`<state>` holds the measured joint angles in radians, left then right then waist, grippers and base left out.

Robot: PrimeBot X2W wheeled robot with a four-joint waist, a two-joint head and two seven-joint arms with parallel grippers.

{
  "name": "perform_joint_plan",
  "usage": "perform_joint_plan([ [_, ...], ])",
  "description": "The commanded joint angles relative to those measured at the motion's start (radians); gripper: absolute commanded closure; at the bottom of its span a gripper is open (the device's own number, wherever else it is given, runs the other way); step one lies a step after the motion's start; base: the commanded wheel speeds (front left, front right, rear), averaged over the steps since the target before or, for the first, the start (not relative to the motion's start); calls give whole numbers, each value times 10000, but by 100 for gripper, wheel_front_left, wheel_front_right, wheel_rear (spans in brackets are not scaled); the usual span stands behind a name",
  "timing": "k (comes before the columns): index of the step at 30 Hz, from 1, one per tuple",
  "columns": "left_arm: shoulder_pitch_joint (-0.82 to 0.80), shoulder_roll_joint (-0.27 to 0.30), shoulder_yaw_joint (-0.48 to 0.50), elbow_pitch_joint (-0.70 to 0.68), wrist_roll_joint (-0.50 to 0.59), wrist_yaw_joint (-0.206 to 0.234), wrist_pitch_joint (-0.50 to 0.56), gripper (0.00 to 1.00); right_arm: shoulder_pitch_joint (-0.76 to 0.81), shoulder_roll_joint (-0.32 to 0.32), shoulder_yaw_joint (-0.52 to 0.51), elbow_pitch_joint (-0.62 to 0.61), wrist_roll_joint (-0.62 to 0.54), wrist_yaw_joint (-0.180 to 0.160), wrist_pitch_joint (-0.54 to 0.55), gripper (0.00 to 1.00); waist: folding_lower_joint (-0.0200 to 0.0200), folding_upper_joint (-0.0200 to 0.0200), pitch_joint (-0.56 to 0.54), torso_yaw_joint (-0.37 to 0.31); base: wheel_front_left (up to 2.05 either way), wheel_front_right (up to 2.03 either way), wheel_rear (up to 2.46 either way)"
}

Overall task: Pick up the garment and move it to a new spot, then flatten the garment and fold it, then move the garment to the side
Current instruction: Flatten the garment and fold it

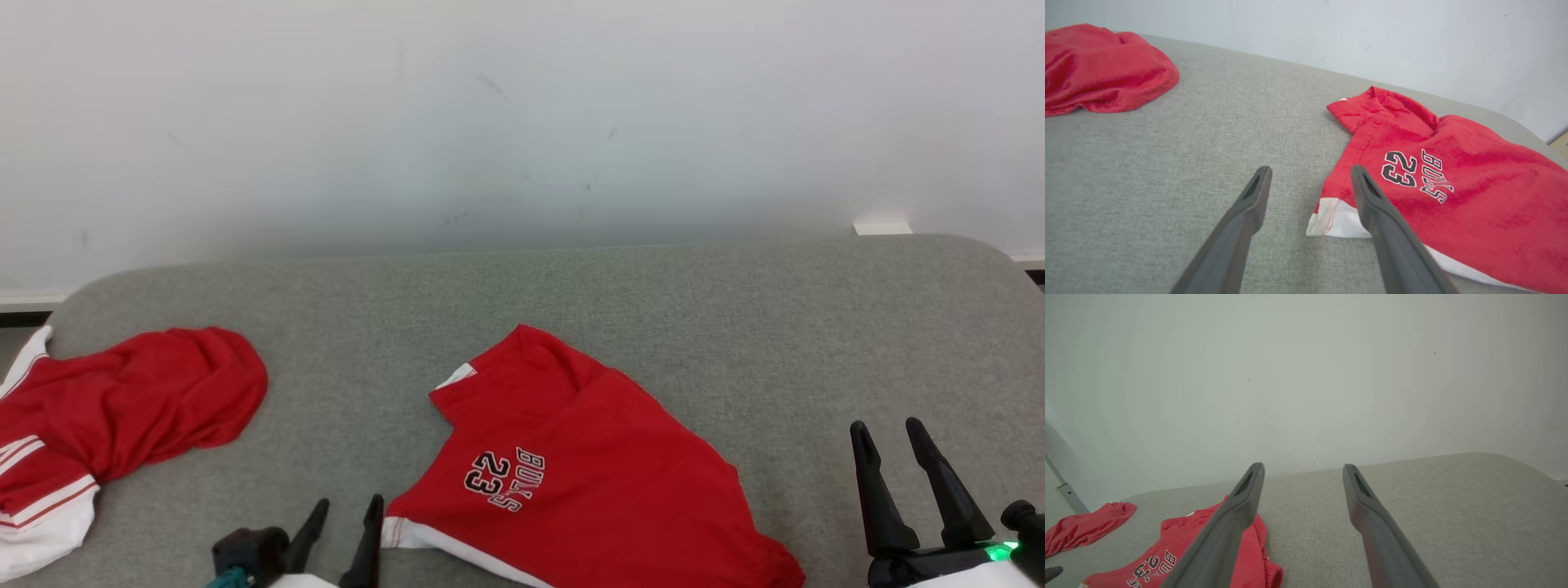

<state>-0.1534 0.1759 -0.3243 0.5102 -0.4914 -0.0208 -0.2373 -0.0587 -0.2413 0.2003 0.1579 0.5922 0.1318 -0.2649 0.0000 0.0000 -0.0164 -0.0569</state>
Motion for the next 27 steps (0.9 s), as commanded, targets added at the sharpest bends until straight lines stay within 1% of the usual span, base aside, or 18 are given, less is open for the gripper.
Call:
perform_joint_plan([
  [1, 159, 135, 153, -274, 227, 111, -145, 0, 124, 18, -69, -91, -73, -20, 10, 0, 0, 0, -88, 62, 0, 0, 0],
  [5, 385, 193, 584, -1194, 459, 429, -273, 0, 194, 70, -148, -362, -273, -20, 10, 0, 0, 0, -229, 121, 0, 0, 0],
  [8, 586, 102, 1079, -2136, 863, 642, -270, 0, 167, 133, -77, -605, -421, -20, 10, 0, 0, 0, -297, 118, 0, 0, 0],
  [12, 895, -82, 1623, -3005, 1360, 759, -272, 0, 149, 179, -25, -831, -692, -20, 10, 0, 0, 0, -357, 55, 0, 0, 0],
  [14, 988, -245, 1933, -3419, 1594, 700, -274, 0, 235, 191, 10, -842, -860, -20, 10, 0, 0, 0, -383, 28, 0, 0, 0],
  [18, 1246, -456, 2295, -3747, 1948, 624, -272, 0, 394, 289, 55, -726, -948, -20, 10, 0, 0, 0, -426, -17, 0, 0, 0],
  [27, 1615, -909, 2880, -3520, 2797, 234, -273, 0, 538, 581, 1, -270, -1146, -21, 10, 0, 0, 0, -462, -226, 0, 0, 0],
])
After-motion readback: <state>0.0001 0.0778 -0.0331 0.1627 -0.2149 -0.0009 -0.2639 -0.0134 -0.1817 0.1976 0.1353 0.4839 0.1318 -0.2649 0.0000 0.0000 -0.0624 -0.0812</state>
